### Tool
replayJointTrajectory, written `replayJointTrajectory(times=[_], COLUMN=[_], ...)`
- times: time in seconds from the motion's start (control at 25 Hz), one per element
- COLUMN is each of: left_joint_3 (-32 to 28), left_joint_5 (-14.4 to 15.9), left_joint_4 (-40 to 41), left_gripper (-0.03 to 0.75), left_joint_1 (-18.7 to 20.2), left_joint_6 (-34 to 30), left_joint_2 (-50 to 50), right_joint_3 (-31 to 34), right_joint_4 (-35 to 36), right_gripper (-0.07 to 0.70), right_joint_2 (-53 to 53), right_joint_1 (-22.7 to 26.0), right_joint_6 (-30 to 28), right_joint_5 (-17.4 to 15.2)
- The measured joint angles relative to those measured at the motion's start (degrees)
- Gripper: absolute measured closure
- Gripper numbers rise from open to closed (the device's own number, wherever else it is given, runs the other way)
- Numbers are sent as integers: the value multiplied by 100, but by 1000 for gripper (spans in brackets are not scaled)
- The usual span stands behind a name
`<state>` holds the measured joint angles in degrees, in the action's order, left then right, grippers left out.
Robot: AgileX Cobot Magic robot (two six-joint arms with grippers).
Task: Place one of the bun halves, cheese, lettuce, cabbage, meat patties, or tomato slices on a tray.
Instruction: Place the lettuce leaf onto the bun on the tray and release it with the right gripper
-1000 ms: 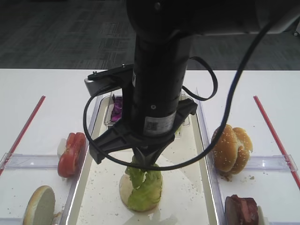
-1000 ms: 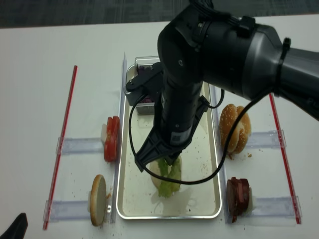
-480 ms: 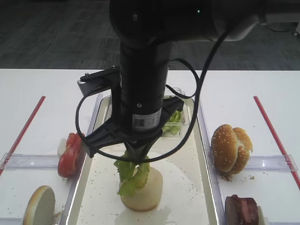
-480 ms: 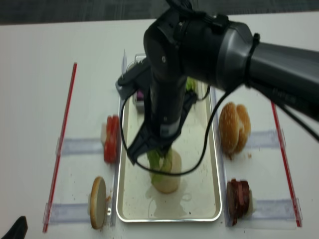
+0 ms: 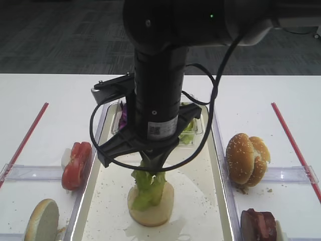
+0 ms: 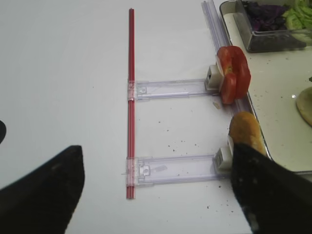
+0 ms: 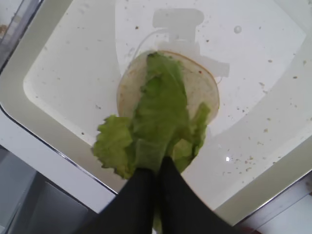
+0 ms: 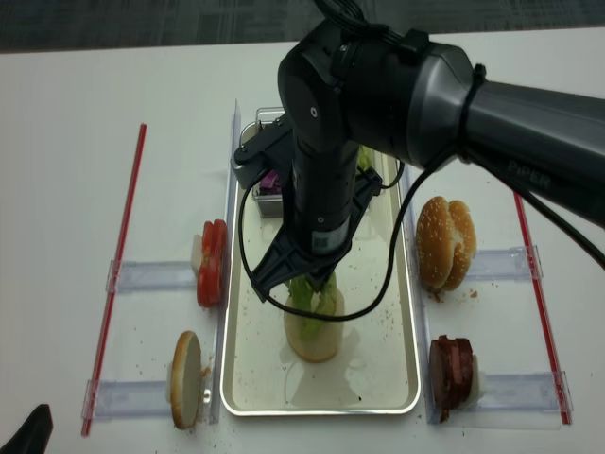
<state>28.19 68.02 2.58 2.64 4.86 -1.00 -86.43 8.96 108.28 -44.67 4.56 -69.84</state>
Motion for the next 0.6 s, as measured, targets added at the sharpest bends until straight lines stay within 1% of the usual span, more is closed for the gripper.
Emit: replayJointTrajectory(times=[0.16, 0.36, 0.6], left_joint_3=[0, 0, 0], left_joint_5=[0, 0, 0], left_joint_4=[0, 0, 0], left_gripper=[151, 151, 151], left_joint_1=[0, 0, 0], left_joint_6=[0, 0, 0], left_joint_2=[0, 0, 0], right_joint_3=[0, 0, -13], right_joint_4=[0, 0, 11], right_gripper=[579, 579, 579], right_joint_2=[13, 23, 210], right_joint_1=[0, 0, 0], right_joint_6=[-26, -55, -90], right_joint_5=[0, 102, 101])
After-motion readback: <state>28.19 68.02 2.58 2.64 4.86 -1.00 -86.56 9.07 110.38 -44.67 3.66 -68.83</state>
